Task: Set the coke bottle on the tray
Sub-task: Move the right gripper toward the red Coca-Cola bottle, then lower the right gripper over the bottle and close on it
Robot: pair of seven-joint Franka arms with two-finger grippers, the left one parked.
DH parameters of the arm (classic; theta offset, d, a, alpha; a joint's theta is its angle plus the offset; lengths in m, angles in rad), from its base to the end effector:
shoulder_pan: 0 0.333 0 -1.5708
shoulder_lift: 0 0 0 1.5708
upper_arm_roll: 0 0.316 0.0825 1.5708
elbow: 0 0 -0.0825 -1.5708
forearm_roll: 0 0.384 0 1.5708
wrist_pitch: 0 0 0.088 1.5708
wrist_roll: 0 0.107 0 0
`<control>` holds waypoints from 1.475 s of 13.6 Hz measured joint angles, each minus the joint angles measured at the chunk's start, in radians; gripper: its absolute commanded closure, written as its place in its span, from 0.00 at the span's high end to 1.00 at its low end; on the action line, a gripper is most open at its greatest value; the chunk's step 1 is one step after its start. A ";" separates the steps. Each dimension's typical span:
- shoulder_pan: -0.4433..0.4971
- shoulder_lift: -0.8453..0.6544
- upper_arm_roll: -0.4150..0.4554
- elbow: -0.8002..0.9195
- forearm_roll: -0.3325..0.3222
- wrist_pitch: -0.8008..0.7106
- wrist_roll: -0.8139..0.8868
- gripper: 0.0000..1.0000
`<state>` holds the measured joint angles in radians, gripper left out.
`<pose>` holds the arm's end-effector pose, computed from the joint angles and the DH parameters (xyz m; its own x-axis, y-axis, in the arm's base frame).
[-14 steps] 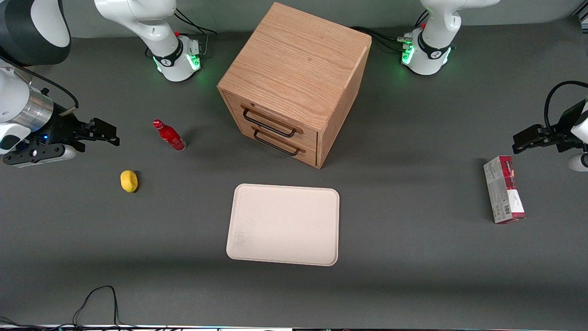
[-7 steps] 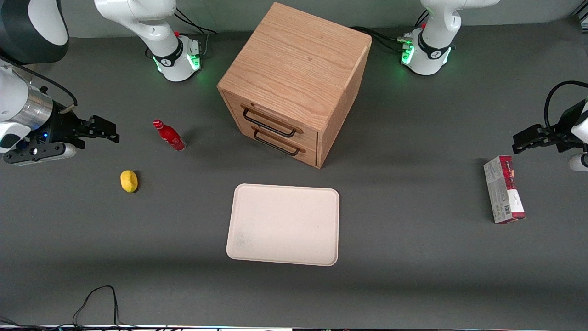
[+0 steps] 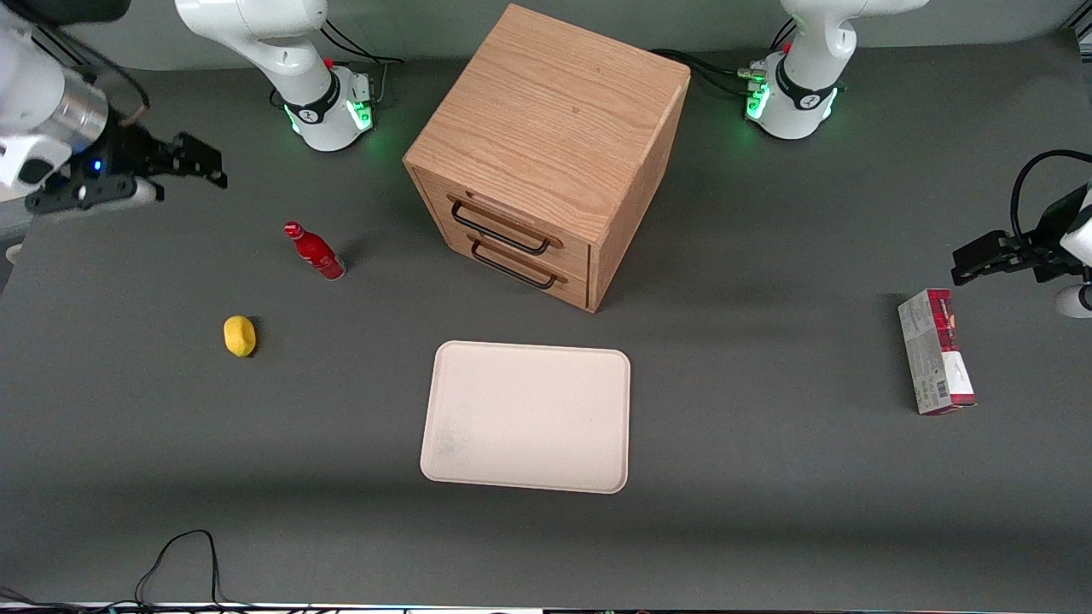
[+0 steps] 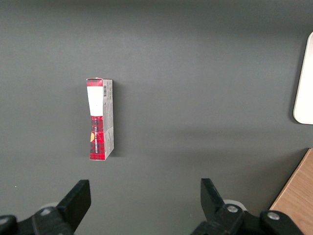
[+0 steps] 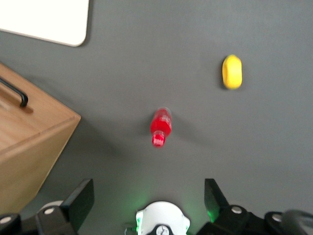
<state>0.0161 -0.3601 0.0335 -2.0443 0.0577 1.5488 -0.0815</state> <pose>0.4286 0.0295 0.5784 0.9831 0.1278 -0.1310 0.1213 -0.9910 -0.0564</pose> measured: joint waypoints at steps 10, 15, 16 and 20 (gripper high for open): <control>0.001 -0.070 0.000 -0.225 -0.001 0.205 0.000 1.00; 0.004 -0.040 0.001 -0.457 -0.001 0.545 0.000 1.00; 0.009 -0.031 0.001 -0.514 -0.001 0.620 0.000 1.00; 0.022 -0.009 0.001 -0.640 -0.002 0.785 0.000 1.00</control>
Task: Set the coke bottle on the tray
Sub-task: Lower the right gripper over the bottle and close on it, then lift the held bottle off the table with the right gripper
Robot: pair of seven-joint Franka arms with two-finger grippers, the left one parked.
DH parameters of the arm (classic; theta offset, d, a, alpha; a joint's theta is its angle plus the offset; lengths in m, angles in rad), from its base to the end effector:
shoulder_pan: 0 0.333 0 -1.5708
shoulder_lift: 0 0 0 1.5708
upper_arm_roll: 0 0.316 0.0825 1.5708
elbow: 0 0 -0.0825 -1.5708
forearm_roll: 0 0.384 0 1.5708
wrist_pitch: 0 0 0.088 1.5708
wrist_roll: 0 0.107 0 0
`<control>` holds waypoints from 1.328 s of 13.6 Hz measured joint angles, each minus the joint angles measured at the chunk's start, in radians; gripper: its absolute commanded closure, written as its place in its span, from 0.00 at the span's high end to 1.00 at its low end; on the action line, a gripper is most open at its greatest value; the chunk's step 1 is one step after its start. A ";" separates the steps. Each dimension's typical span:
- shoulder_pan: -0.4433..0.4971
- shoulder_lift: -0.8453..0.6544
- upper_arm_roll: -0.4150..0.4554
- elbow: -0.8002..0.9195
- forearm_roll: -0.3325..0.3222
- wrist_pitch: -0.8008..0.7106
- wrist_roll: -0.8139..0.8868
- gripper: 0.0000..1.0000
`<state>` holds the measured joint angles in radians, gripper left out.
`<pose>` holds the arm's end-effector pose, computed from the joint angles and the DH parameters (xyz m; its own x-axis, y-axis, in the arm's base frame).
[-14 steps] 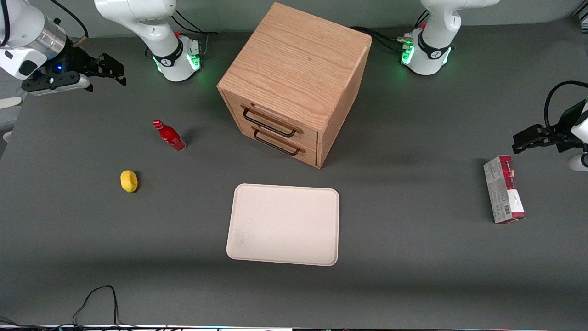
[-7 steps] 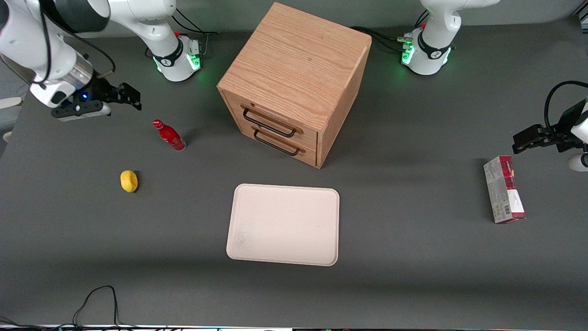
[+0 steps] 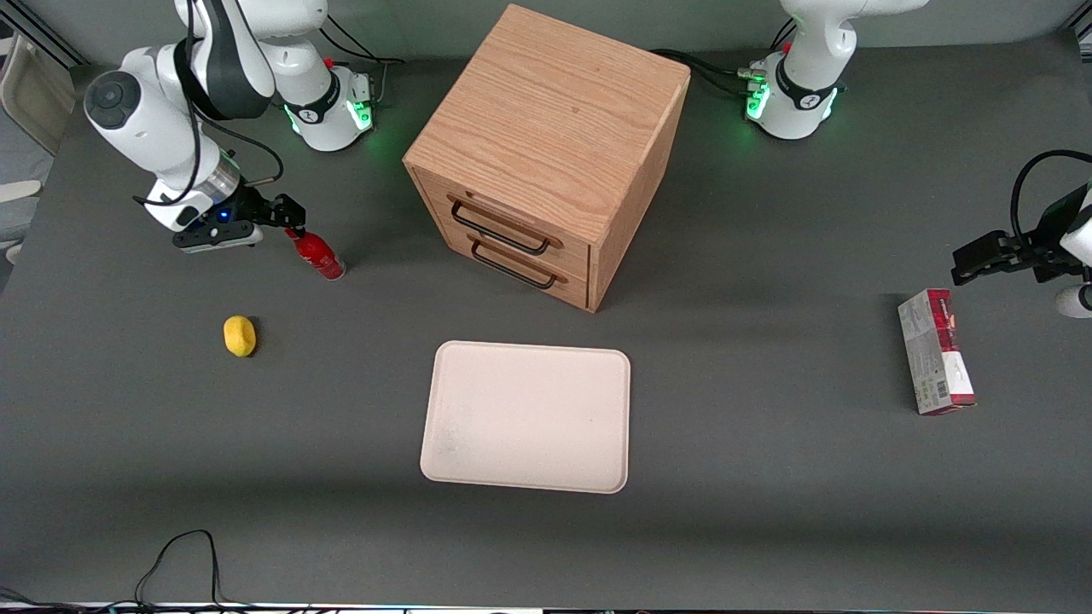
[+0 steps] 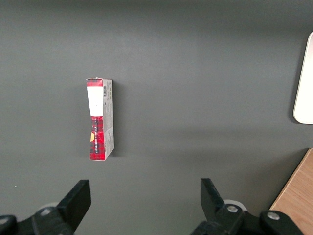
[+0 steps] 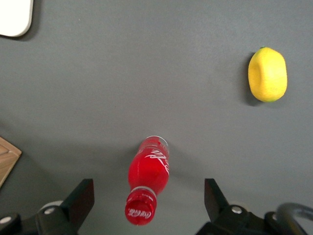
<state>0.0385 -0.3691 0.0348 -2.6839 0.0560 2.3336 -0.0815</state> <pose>0.3903 0.0289 0.3527 0.9933 0.1137 0.0206 0.1142 -0.9931 -0.0271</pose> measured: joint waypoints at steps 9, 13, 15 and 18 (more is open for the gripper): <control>0.019 0.006 0.000 -0.080 0.000 0.081 0.000 0.86; 0.020 0.006 0.000 -0.080 0.000 0.082 0.000 0.00; 0.021 0.006 0.000 -0.080 0.000 0.082 0.000 0.00; 0.023 0.005 0.000 -0.080 0.000 0.082 0.000 0.00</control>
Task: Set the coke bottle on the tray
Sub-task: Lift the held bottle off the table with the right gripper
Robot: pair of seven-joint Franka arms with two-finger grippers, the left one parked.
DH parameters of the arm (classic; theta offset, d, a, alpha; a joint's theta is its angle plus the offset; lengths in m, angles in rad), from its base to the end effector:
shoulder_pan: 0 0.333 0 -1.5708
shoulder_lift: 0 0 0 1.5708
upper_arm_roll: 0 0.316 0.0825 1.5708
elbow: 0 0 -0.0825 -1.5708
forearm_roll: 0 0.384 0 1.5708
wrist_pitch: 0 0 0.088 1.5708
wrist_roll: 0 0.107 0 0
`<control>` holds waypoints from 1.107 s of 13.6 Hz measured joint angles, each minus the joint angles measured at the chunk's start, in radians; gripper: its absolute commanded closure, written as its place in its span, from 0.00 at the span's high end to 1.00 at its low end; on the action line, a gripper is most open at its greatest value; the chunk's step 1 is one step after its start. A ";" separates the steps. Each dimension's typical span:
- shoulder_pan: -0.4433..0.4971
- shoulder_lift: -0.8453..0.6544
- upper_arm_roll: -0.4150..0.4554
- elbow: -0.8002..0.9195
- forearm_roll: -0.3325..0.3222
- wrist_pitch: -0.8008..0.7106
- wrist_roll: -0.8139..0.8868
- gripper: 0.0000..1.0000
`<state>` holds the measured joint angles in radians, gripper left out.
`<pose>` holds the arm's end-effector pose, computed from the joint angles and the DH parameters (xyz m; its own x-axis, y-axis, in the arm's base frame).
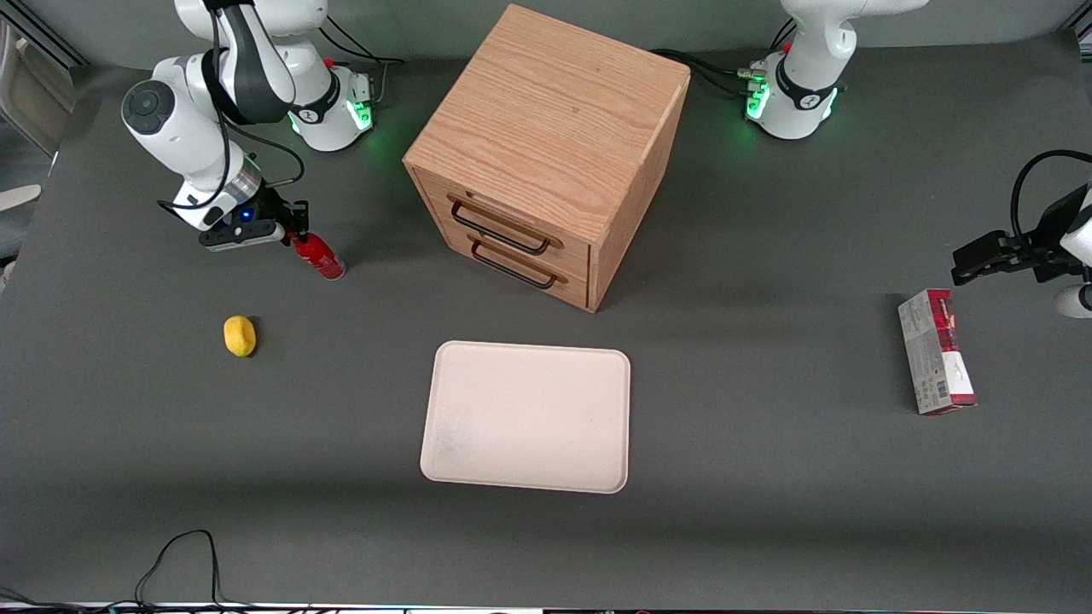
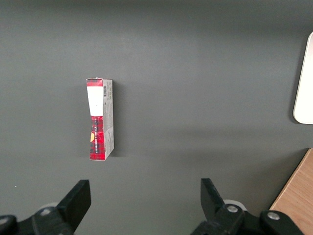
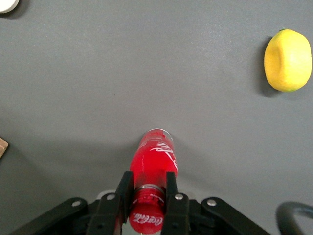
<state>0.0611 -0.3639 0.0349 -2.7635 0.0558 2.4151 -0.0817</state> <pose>0.3729 0.0352 0.3247 0.9909 0.1335 0.0170 0.1338 -0.9907 -0.0240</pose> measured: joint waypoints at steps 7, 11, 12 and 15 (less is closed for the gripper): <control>-0.004 -0.001 -0.002 0.162 0.000 -0.166 0.002 0.00; -0.010 0.101 -0.009 0.620 -0.025 -0.616 0.024 0.00; -0.010 0.161 -0.011 0.750 -0.031 -0.709 0.027 0.00; -0.014 0.369 -0.014 1.094 -0.037 -0.905 0.030 0.00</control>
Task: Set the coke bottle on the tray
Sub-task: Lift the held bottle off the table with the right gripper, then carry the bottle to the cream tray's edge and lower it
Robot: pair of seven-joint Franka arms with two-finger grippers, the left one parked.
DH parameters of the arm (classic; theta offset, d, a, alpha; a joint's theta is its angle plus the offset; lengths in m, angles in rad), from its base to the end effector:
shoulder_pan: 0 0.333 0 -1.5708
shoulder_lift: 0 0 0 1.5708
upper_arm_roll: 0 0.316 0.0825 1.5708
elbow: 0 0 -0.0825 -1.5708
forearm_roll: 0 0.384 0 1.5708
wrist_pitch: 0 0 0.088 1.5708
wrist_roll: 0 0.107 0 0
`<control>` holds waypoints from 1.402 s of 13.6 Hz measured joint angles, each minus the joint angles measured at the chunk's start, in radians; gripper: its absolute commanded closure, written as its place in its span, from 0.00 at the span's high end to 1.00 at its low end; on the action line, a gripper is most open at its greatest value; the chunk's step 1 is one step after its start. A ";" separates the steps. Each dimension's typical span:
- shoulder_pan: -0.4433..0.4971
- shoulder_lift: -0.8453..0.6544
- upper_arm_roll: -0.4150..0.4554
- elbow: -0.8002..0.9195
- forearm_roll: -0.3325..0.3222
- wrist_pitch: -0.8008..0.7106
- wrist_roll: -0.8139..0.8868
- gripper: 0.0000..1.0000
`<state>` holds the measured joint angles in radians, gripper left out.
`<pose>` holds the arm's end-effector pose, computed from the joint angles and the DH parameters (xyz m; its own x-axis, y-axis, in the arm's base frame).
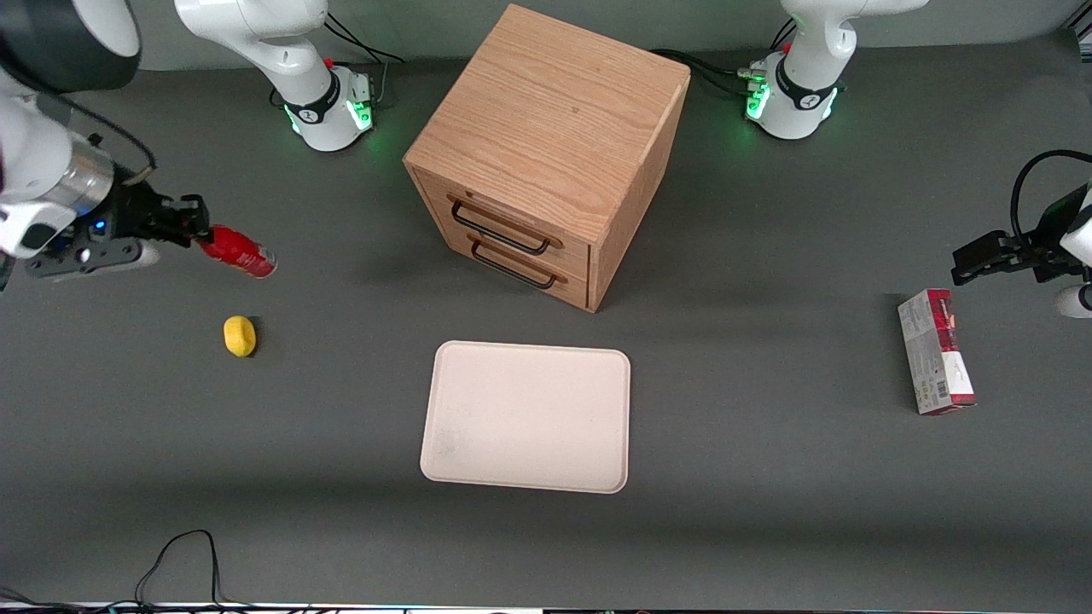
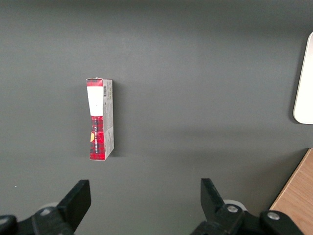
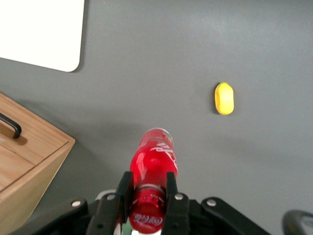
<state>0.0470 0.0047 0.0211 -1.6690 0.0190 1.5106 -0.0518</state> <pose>0.5425 0.0391 0.5714 0.9796 0.1199 -0.1612 0.1170 -0.9928 -0.0274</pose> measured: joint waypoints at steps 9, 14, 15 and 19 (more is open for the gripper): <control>0.057 0.336 0.040 0.397 -0.028 -0.085 0.261 0.00; 0.191 0.723 0.068 0.729 -0.030 0.067 0.609 0.00; 0.202 0.767 0.073 0.752 -0.031 0.118 0.658 0.00; 0.245 0.876 0.078 0.783 -0.069 0.290 0.792 0.00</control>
<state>0.2921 0.8807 0.0989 -0.8858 -0.0502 1.8008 0.7404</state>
